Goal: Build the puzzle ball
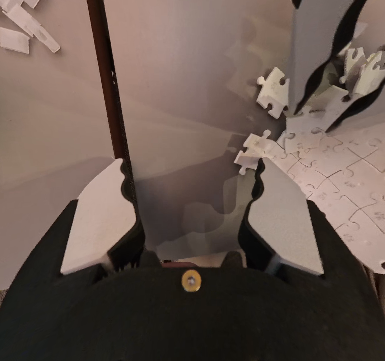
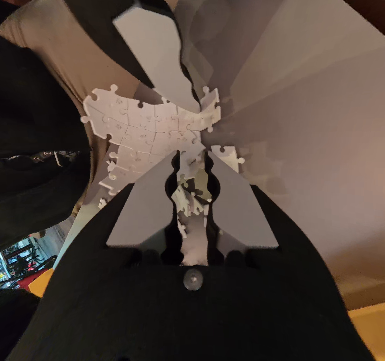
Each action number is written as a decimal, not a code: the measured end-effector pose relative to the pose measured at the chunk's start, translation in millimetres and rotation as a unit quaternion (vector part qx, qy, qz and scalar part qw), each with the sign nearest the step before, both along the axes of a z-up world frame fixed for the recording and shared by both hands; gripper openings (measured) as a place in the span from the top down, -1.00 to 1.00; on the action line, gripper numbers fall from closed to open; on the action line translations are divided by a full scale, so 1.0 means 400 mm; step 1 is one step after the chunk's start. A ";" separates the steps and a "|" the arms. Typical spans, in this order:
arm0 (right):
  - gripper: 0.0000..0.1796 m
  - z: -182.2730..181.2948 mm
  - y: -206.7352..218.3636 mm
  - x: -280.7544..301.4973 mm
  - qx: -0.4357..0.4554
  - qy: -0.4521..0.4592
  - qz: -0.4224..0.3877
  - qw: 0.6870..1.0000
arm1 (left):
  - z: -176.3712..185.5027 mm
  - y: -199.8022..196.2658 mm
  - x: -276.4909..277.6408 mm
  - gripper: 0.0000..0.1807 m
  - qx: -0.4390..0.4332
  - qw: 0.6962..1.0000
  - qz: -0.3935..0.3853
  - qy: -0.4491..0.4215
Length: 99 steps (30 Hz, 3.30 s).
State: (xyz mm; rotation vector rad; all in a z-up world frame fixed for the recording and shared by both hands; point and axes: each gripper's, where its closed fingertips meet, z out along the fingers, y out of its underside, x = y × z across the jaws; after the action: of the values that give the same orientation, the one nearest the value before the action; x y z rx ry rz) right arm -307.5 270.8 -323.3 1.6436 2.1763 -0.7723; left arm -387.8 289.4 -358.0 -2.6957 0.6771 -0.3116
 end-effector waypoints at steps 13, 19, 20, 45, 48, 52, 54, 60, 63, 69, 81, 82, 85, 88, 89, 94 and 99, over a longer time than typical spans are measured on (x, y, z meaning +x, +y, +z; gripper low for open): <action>0.98 -0.017 -0.022 -0.020 -0.090 0.003 -0.043 0.995 | -0.002 -0.006 0.001 -0.26 0.002 1.000 -0.002 -0.009; 0.98 -0.017 -0.010 -0.018 -0.081 0.018 -0.048 0.995 | -0.002 -0.006 0.000 -0.26 0.002 1.000 -0.002 -0.008; 0.99 -0.013 -0.008 -0.023 -0.079 0.024 -0.051 0.995 | -0.002 -0.006 0.000 -0.26 0.002 1.000 -0.002 -0.007; 1.00 0.052 0.063 -0.080 -0.069 0.083 -0.094 0.990 | -0.001 -0.014 -0.025 -0.34 -0.003 1.000 -0.008 0.016; 1.00 0.045 0.066 -0.078 -0.072 0.071 -0.088 0.991 | 0.002 -0.004 -0.036 -0.34 0.002 1.000 -0.008 0.024; 1.00 0.031 0.061 -0.069 -0.068 0.058 -0.074 0.993 | 0.009 0.017 -0.050 -0.34 0.010 0.999 -0.015 0.044; 1.00 0.026 0.058 -0.064 -0.064 0.052 -0.067 0.994 | 0.011 0.025 -0.049 -0.33 0.013 0.999 -0.019 0.049; 1.00 0.013 0.038 -0.061 -0.066 0.032 -0.051 0.996 | 0.011 0.031 -0.040 -0.33 0.013 0.999 -0.023 0.047; 1.00 0.008 0.030 -0.058 -0.064 0.026 -0.047 0.997 | 0.010 0.031 -0.039 -0.32 0.013 0.999 -0.022 0.046; 1.00 0.034 0.048 -0.061 -0.073 0.062 -0.104 0.990 | 0.010 0.028 -0.040 -0.32 0.013 0.999 -0.019 0.045; 1.00 0.034 0.130 -0.086 -0.048 0.164 -0.355 0.919 | 0.009 0.001 -0.046 -0.31 0.009 0.999 -0.006 0.040; 1.00 0.034 0.126 -0.088 -0.051 0.168 -0.356 0.918 | 0.009 -0.001 -0.045 -0.31 0.008 0.999 -0.005 0.040; 1.00 0.045 0.121 -0.098 -0.068 0.189 -0.365 0.909 | 0.013 -0.005 -0.045 -0.31 0.009 0.999 -0.005 0.040; 1.00 0.052 0.121 -0.099 -0.067 0.202 -0.364 0.907 | 0.027 -0.002 -0.031 -0.31 0.014 1.000 0.001 0.010; 1.00 0.057 0.122 -0.098 -0.068 0.205 -0.364 0.906 | 0.033 -0.001 -0.030 -0.32 0.017 1.000 0.002 0.006; 1.00 0.096 0.142 -0.090 -0.055 0.231 -0.367 0.899 | 0.067 0.007 -0.033 -0.30 0.036 0.999 0.012 -0.024; 1.00 0.156 0.154 -0.081 -0.039 0.259 -0.361 0.895 | 0.146 0.031 -0.031 -0.23 0.087 0.992 0.025 -0.090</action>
State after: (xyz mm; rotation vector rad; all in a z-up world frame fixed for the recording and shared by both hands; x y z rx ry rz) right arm -340.0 332.3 -260.8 2.4476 1.7251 -1.6346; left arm -400.1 301.6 -299.5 -2.4795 0.5543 -0.4549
